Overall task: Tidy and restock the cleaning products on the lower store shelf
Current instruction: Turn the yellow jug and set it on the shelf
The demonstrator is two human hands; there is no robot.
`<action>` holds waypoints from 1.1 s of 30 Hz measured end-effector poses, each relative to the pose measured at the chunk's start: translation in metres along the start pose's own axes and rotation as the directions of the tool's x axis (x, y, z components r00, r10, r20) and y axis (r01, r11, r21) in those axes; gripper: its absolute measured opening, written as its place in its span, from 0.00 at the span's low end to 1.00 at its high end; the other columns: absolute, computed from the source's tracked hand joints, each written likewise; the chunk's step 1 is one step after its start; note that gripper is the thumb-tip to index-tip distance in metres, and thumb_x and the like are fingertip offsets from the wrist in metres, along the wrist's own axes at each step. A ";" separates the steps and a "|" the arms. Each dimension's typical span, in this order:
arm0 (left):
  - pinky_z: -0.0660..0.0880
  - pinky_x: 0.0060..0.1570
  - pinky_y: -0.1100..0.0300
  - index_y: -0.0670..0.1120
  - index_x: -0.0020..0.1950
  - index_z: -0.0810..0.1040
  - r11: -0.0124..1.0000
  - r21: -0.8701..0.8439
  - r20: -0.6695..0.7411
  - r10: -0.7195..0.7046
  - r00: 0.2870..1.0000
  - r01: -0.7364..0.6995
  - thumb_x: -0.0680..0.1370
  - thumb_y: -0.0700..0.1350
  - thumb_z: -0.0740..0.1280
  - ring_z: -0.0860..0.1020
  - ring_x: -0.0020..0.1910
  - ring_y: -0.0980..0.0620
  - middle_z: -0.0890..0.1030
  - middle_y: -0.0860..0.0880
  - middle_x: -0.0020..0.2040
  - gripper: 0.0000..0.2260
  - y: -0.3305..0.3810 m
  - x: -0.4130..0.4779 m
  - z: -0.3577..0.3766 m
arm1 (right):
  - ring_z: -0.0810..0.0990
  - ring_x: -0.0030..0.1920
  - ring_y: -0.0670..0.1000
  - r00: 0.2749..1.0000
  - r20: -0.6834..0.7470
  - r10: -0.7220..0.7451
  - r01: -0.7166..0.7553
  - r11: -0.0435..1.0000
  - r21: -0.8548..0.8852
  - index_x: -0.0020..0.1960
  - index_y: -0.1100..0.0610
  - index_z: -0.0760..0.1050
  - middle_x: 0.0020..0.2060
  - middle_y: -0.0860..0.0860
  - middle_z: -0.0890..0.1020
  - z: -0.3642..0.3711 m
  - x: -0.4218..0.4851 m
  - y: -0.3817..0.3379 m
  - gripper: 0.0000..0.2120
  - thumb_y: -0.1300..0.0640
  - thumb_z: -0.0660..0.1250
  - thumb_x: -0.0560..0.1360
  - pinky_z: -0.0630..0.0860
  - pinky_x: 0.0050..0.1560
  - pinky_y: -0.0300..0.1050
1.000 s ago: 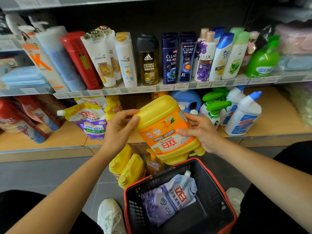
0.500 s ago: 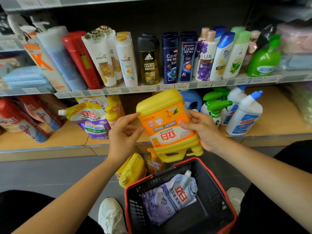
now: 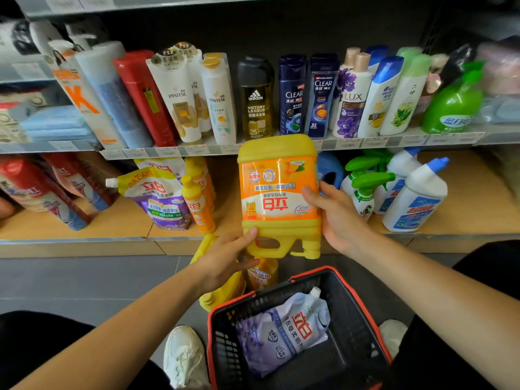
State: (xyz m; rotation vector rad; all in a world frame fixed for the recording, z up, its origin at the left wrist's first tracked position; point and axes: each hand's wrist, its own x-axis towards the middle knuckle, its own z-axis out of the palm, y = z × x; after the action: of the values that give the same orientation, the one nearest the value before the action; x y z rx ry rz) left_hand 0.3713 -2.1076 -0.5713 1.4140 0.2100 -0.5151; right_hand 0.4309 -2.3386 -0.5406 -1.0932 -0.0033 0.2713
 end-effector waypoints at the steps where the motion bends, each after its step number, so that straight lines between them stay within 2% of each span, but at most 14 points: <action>1: 0.77 0.65 0.47 0.46 0.62 0.81 1.000 -0.025 0.016 0.001 1.000 -0.001 0.75 0.57 0.68 0.79 0.58 0.45 0.84 0.43 0.62 0.21 0.001 0.001 -0.002 | 0.83 0.57 0.58 1.000 0.004 0.014 -0.014 1.000 0.009 0.66 0.58 0.76 0.58 0.57 0.84 0.000 0.001 0.000 0.24 0.55 0.73 0.71 0.83 0.51 0.54; 4: 0.82 0.53 0.57 0.43 0.64 0.80 0.998 -0.026 0.025 0.057 0.998 -0.056 0.75 0.57 0.68 0.83 0.60 0.47 0.84 0.42 0.60 0.23 0.005 0.002 -0.010 | 0.83 0.58 0.57 0.999 0.017 0.044 -0.043 0.998 -0.049 0.66 0.56 0.76 0.59 0.55 0.84 -0.001 0.002 0.000 0.23 0.53 0.71 0.72 0.81 0.55 0.58; 8: 0.84 0.47 0.52 0.34 0.59 0.77 0.981 -0.026 -0.105 0.186 0.977 -0.190 0.73 0.54 0.71 0.85 0.50 0.42 0.86 0.38 0.50 0.25 0.019 0.002 -0.022 | 0.83 0.58 0.56 0.998 0.018 0.055 -0.052 0.992 -0.115 0.65 0.55 0.76 0.58 0.52 0.84 -0.006 0.007 0.006 0.23 0.53 0.71 0.71 0.82 0.53 0.61; 11: 0.81 0.52 0.45 0.37 0.52 0.78 0.945 -0.025 -0.217 0.313 0.925 -0.326 0.68 0.54 0.76 0.83 0.45 0.41 0.84 0.38 0.43 0.24 0.029 0.002 -0.030 | 0.84 0.57 0.57 0.993 0.031 0.115 -0.114 0.993 -0.020 0.65 0.54 0.75 0.58 0.54 0.84 -0.007 0.011 0.016 0.21 0.55 0.70 0.72 0.82 0.50 0.61; 13: 0.77 0.58 0.39 0.37 0.51 0.78 0.923 -0.005 -0.252 0.372 0.893 -0.386 0.67 0.53 0.81 0.81 0.49 0.37 0.81 0.32 0.46 0.24 0.035 0.001 -0.033 | 0.84 0.55 0.59 0.987 0.041 0.153 -0.154 0.988 0.024 0.63 0.54 0.76 0.56 0.55 0.85 -0.007 0.015 0.022 0.19 0.56 0.70 0.72 0.83 0.49 0.57; 14: 0.77 0.58 0.39 0.37 0.51 0.78 0.911 0.021 -0.272 0.401 0.875 -0.411 0.66 0.53 0.81 0.81 0.51 0.37 0.81 0.31 0.48 0.25 0.038 0.000 -0.034 | 0.84 0.56 0.60 0.984 0.035 0.175 -0.176 0.984 0.029 0.61 0.55 0.76 0.55 0.55 0.85 -0.006 0.016 0.026 0.17 0.57 0.70 0.72 0.83 0.50 0.56; 16: 0.81 0.51 0.45 0.41 0.48 0.78 0.881 0.074 -0.301 0.467 0.831 -0.468 0.63 0.54 0.80 0.82 0.50 0.42 0.82 0.37 0.46 0.23 0.046 0.000 -0.036 | 0.83 0.57 0.63 0.972 -0.018 0.236 -0.236 0.972 0.018 0.57 0.58 0.77 0.53 0.58 0.85 -0.005 0.018 0.035 0.14 0.59 0.71 0.73 0.83 0.50 0.53; 18: 0.82 0.45 0.51 0.46 0.43 0.77 0.841 0.132 -0.320 0.537 0.781 -0.524 0.63 0.53 0.81 0.83 0.47 0.47 0.83 0.45 0.44 0.19 0.053 0.002 -0.034 | 0.84 0.54 0.62 0.956 -0.117 0.269 -0.273 0.962 -0.022 0.59 0.58 0.74 0.53 0.61 0.84 -0.002 0.020 0.039 0.16 0.60 0.74 0.73 0.84 0.45 0.49; 20: 0.82 0.42 0.54 0.48 0.41 0.78 0.786 0.293 -0.336 0.618 0.711 -0.545 0.63 0.53 0.83 0.83 0.45 0.50 0.83 0.48 0.42 0.17 0.058 0.006 -0.033 | 0.86 0.48 0.58 0.964 -0.190 0.185 -0.223 0.954 -0.200 0.63 0.54 0.72 0.51 0.58 0.84 -0.003 0.025 0.039 0.22 0.61 0.75 0.72 0.83 0.42 0.46; 21: 0.81 0.40 0.57 0.49 0.41 0.79 0.755 0.383 -0.335 0.650 0.682 -0.532 0.64 0.52 0.84 0.83 0.44 0.52 0.83 0.49 0.41 0.17 0.058 0.010 -0.033 | 0.86 0.47 0.55 0.976 -0.182 0.118 -0.172 0.931 -0.320 0.64 0.55 0.73 0.50 0.56 0.85 -0.005 0.028 0.037 0.23 0.61 0.76 0.72 0.82 0.41 0.44; 24: 0.80 0.38 0.58 0.49 0.41 0.79 0.723 0.526 -0.360 0.666 0.654 -0.447 0.65 0.50 0.83 0.82 0.41 0.55 0.83 0.51 0.39 0.15 0.053 0.022 -0.037 | 0.83 0.51 0.49 0.998 -0.062 -0.016 -0.027 0.772 -0.635 0.63 0.52 0.76 0.55 0.53 0.83 -0.007 0.042 0.037 0.22 0.60 0.77 0.71 0.82 0.47 0.44; 27: 0.83 0.40 0.54 0.48 0.43 0.79 0.713 0.606 -0.348 0.636 0.688 -0.352 0.66 0.52 0.83 0.82 0.43 0.53 0.83 0.50 0.41 0.16 0.054 0.037 -0.044 | 0.81 0.55 0.47 0.992 0.112 -0.065 0.129 0.544 -0.829 0.72 0.52 0.70 0.62 0.51 0.79 -0.004 0.063 0.045 0.34 0.56 0.79 0.69 0.79 0.55 0.44; 30: 0.83 0.44 0.47 0.45 0.46 0.80 0.694 0.643 -0.283 0.608 0.742 -0.324 0.67 0.50 0.83 0.83 0.45 0.50 0.84 0.48 0.43 0.16 0.063 0.054 -0.051 | 0.70 0.71 0.54 0.965 0.258 -0.044 0.258 0.336 -0.906 0.78 0.50 0.60 0.72 0.53 0.70 0.002 0.089 0.061 0.46 0.50 0.80 0.67 0.71 0.69 0.56; 33: 0.82 0.47 0.43 0.44 0.48 0.81 0.662 0.681 -0.205 0.583 0.786 -0.313 0.67 0.49 0.83 0.84 0.47 0.48 0.85 0.47 0.45 0.17 0.075 0.069 -0.059 | 0.64 0.75 0.54 0.940 0.341 -0.006 0.329 0.272 -0.904 0.80 0.46 0.55 0.75 0.50 0.67 0.008 0.114 0.080 0.50 0.44 0.80 0.66 0.67 0.71 0.62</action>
State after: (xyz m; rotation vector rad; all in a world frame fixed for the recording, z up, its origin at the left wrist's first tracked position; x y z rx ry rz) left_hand 0.4758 -2.0598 -0.5447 2.1435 -0.0060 0.1908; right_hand 0.5227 -2.2726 -0.6216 -2.2870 -0.6359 0.2066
